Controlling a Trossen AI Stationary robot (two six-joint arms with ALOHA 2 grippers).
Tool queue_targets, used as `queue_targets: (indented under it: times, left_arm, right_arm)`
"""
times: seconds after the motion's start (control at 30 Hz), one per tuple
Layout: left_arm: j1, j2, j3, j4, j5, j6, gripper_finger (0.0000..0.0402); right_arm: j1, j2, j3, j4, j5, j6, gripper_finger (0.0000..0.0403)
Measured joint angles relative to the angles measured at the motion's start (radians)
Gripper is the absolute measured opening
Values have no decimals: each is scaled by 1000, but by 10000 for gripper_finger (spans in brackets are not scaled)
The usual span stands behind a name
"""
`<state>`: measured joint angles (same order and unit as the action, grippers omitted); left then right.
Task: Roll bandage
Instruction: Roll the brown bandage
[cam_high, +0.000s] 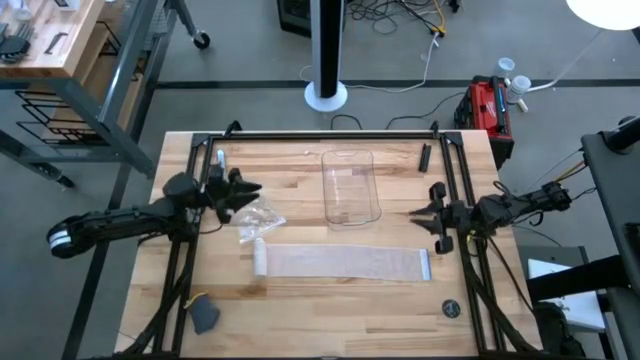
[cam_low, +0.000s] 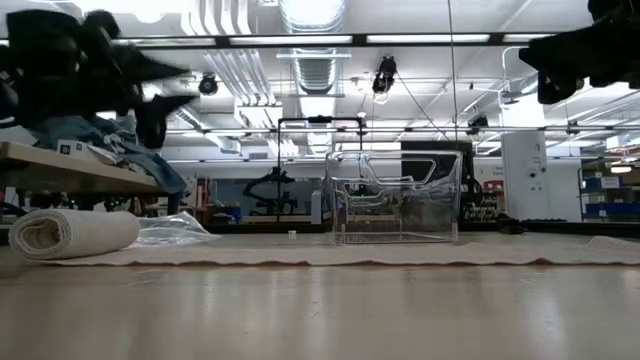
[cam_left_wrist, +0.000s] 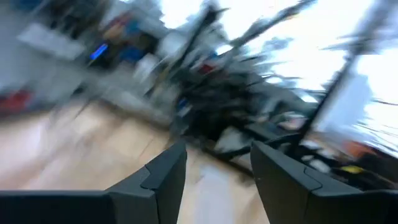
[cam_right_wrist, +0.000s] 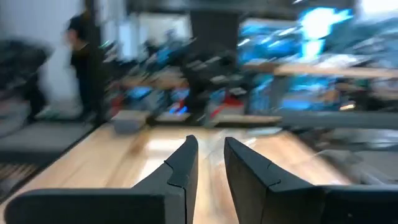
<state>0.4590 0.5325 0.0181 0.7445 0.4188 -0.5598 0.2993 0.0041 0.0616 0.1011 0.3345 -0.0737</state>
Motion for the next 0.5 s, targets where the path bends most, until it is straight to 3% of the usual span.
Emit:
queue_targets:
  times: [0.1,0.23,0.5]
  left_arm:
    - [-7,4,0,191,84,39,171]
    - [-7,2,2,355,148,81,171]
    - [-7,6,20,404,147,73,171]
  right_arm:
    - [-5,13,4,70,91,-8,65]
    - [-5,61,73,83,88,-51,57]
    - [-5,345,263,60,117,-34,50]
